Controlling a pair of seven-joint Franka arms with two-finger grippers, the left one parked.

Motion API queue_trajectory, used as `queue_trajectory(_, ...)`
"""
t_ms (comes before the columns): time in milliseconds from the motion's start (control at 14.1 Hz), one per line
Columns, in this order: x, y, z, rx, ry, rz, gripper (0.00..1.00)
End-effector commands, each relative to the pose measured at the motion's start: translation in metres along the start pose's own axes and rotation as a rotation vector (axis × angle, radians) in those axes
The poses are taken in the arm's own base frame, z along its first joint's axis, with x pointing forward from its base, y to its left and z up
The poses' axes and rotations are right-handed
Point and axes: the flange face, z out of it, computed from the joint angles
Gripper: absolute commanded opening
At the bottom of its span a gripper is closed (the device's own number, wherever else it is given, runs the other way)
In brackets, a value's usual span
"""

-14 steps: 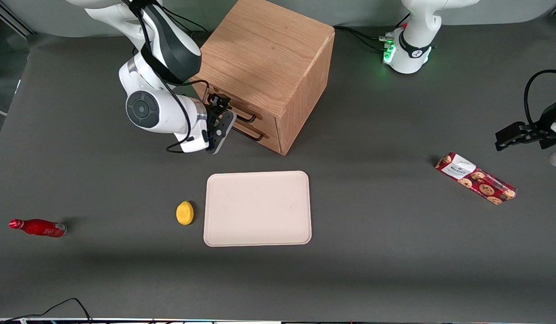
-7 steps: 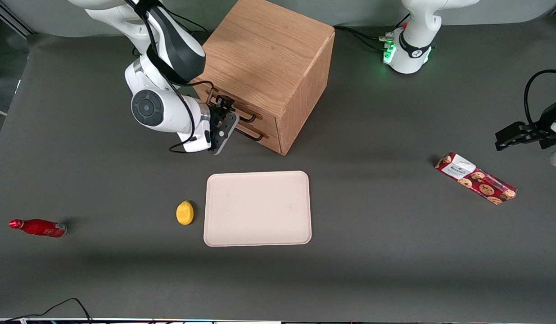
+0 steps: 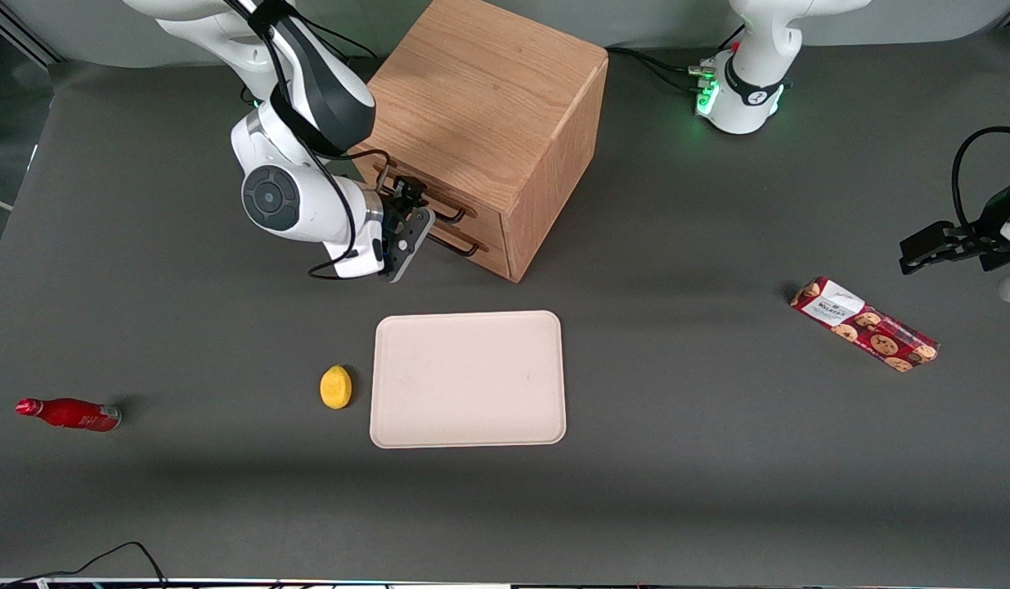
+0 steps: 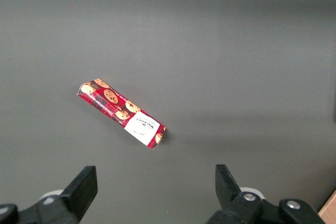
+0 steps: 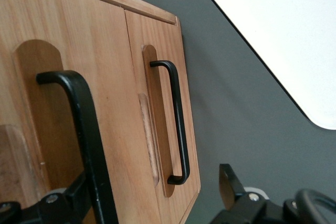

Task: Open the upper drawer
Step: 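Pull the upper drawer outward by its handle with the right gripper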

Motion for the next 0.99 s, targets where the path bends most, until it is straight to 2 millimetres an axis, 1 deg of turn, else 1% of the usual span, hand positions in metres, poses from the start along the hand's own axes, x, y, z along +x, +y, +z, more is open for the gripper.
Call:
queue_trajectory(0,-0.001,0.003,0.002,-0.019,0.004,0.018,1.00)
queue_trajectory(426,0.000,0.024,0.000,-0.048,-0.003,0.023,1.00)
queue_trajectory(497,0.000,0.026,-0.003,-0.051,0.002,0.024,1.00)
queue_trajectory(639,0.002,0.036,-0.005,-0.065,-0.003,0.025,1.00)
queue_trajectory(781,0.001,0.051,-0.011,-0.065,0.010,0.043,1.00)
queue_trajectory(923,0.003,0.058,-0.018,-0.074,0.016,0.040,1.00)
